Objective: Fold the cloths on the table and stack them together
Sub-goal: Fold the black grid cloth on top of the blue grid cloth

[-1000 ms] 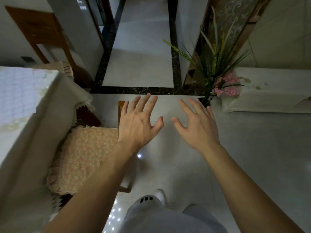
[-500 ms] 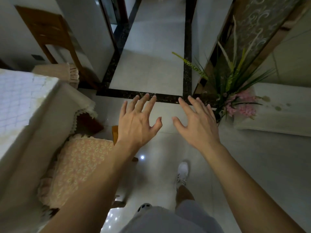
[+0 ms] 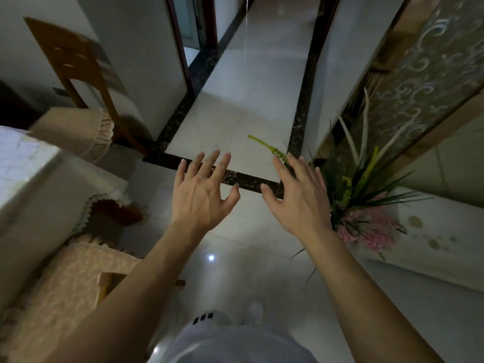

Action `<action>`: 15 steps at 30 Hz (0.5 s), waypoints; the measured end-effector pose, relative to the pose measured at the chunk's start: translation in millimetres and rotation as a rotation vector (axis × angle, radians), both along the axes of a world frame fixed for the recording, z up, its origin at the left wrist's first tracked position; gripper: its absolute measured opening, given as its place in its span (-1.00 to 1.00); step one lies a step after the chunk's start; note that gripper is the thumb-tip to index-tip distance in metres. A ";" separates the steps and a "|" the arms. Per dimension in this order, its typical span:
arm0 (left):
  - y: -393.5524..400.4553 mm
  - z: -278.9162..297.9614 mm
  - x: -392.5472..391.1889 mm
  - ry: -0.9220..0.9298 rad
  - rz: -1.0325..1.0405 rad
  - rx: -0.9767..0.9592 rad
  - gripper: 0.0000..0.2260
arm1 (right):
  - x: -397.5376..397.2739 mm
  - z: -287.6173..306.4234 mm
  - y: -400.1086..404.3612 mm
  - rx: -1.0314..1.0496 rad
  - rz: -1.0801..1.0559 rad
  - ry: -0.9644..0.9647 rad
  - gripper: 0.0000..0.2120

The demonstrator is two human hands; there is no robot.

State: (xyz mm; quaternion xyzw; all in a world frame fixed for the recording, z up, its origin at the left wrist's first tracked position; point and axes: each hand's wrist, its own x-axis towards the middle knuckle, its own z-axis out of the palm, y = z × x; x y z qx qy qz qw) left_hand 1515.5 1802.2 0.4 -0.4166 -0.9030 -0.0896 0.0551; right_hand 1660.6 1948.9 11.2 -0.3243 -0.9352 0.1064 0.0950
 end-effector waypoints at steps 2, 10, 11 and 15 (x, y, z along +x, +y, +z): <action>16.0 -0.6 -5.4 -0.012 0.021 -0.001 -0.39 | -10.6 -1.0 20.4 -0.001 0.040 -0.005 -0.33; 27.7 -5.0 -43.5 -0.069 0.149 -0.065 -0.38 | -77.9 -7.2 51.7 -0.040 0.204 -0.022 -0.32; 25.8 -5.8 -50.2 -0.072 0.168 -0.062 -0.38 | -89.0 -8.8 53.3 -0.044 0.225 -0.030 -0.33; 13.6 -9.2 -83.0 -0.085 0.251 -0.056 -0.37 | -138.5 -11.9 52.0 -0.039 0.305 -0.054 -0.34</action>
